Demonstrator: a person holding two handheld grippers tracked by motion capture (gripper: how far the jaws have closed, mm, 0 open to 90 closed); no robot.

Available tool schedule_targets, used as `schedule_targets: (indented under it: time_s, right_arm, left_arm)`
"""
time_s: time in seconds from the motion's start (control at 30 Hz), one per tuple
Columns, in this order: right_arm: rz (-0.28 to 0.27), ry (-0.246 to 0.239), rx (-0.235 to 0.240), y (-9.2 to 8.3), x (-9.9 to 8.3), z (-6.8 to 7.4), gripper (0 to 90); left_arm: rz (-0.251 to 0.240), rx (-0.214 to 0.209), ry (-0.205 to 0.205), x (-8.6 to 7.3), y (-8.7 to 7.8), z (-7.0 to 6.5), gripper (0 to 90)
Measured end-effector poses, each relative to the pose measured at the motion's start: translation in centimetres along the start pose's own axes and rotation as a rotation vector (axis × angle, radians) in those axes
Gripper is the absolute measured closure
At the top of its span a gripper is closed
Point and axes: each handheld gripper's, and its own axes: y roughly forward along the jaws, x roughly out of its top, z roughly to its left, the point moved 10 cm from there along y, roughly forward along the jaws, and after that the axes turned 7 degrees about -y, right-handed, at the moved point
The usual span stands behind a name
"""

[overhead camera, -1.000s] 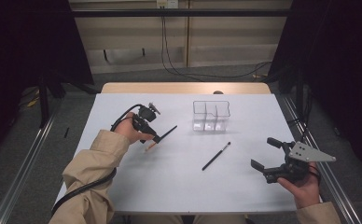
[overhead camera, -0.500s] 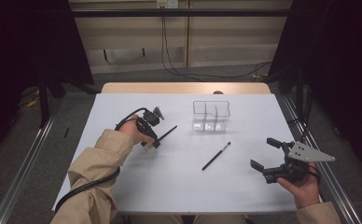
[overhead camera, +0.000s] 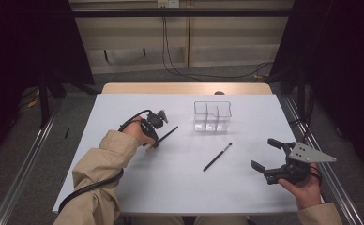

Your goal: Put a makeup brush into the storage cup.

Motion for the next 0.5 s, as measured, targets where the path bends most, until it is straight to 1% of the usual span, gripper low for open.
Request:
schedule_targets:
  time_s: [0.03,0.07,0.1,0.13,0.17,0.2,0.27,0.37,0.4,0.43,0.5]
  right_arm:
    - [0.001,0.000,0.000,0.00,0.00,0.00,0.0]
    - [-0.001,0.000,0.000,0.01,0.02,0.00,0.0]
    - [0.001,-0.001,0.000,0.02,-0.01,0.00,0.0]
    - [0.003,-0.001,0.001,0.03,-0.04,0.00,0.0]
    - [0.003,-0.001,0.004,0.06,-0.04,0.01,0.0]
    - [0.003,-0.001,0.004,0.07,-0.04,0.00,0.0]
    - [0.002,-0.002,0.002,0.10,-0.01,0.00,0.0]
    - [0.002,-0.005,0.006,0.18,0.01,0.08,0.0]
    - [0.004,-0.006,0.008,0.20,0.00,0.11,0.0]
    - [0.004,-0.009,0.011,0.22,0.02,0.14,0.0]
    - [0.003,-0.010,0.014,0.24,0.06,0.19,0.0]
  left_arm:
    - [0.003,0.001,0.000,0.04,0.03,-0.07,79.3]
    - [0.019,-0.005,0.011,-0.02,-0.02,-0.13,81.2]
    - [0.013,0.001,0.012,0.07,0.09,-0.19,82.7]
    - [0.022,0.000,0.008,0.08,0.10,-0.24,83.5]
    - [0.036,0.003,0.010,0.08,0.10,-0.18,83.5]
    - [0.037,0.007,0.006,0.16,0.18,-0.23,83.5]
    - [0.064,0.016,0.019,0.20,0.23,-0.26,83.5]
    - [0.091,0.040,0.035,0.31,0.34,-0.34,83.6]
    - [0.097,0.034,0.030,0.30,0.32,-0.40,83.8]
    - [0.093,0.036,0.026,0.32,0.35,-0.36,84.1]
    - [0.085,0.028,0.033,0.29,0.35,-0.29,84.5]
